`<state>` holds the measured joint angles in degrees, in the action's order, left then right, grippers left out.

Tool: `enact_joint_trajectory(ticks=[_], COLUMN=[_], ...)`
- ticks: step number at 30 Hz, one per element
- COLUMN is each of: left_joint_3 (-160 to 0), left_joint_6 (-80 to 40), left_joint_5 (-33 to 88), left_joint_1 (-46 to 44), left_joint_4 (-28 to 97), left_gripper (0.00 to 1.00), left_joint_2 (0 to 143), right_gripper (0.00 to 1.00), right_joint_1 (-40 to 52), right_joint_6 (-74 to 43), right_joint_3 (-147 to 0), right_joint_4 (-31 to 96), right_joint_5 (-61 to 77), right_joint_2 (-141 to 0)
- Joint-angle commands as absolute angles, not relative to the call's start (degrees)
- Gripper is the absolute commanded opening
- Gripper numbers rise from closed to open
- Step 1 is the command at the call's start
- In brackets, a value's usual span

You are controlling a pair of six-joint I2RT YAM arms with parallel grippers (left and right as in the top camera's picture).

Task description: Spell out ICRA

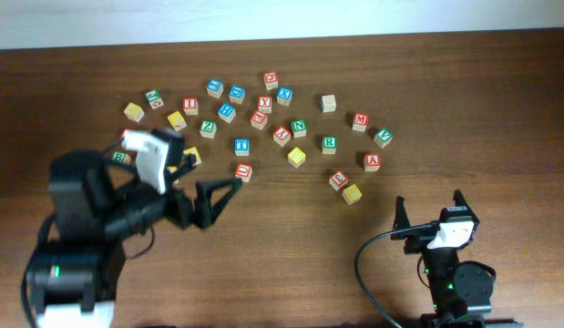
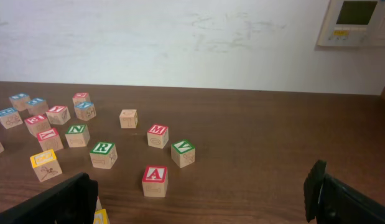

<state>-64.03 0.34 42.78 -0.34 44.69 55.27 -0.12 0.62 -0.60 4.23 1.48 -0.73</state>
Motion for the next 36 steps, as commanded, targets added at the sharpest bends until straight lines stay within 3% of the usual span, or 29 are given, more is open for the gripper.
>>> enact_joint_trajectory(ticks=[1,3,5,10,14,36], left_joint_3=[-66.74,-66.76,-66.92,-72.49,-72.47,-72.31], left_joint_6=[2.2,2.35,3.03,-3.9,-3.88,-6.48], left_joint_5=[39.16,44.99,40.91,9.74,10.7,10.7], left_joint_1=[-2.39,-2.55,-3.86,-13.45,-17.02,-17.1], left_joint_4=[49.01,50.39,50.5,60.71,60.2,57.41], left_gripper=[0.99,0.99,0.99,0.99,0.99,0.99], left_joint_2=[62.35,65.67,67.22,70.94,71.35,78.32], right_gripper=[0.98,0.98,0.98,0.98,0.98,0.98], right_joint_1=[-0.38,-0.38,-0.4,-0.38,-0.4,-0.38], right_joint_6=[0.38,0.4,0.4,0.4,0.4,0.4], right_joint_3=[-0.32,-0.32,-0.32,-0.32,-0.32,-0.32], right_joint_4=[4.51,4.51,4.51,4.51,4.51,4.51], right_joint_5=[1.21,1.21,1.21,1.21,1.21,1.21], right_joint_2=[-0.36,-0.36,-0.36,-0.36,-0.36,-0.36])
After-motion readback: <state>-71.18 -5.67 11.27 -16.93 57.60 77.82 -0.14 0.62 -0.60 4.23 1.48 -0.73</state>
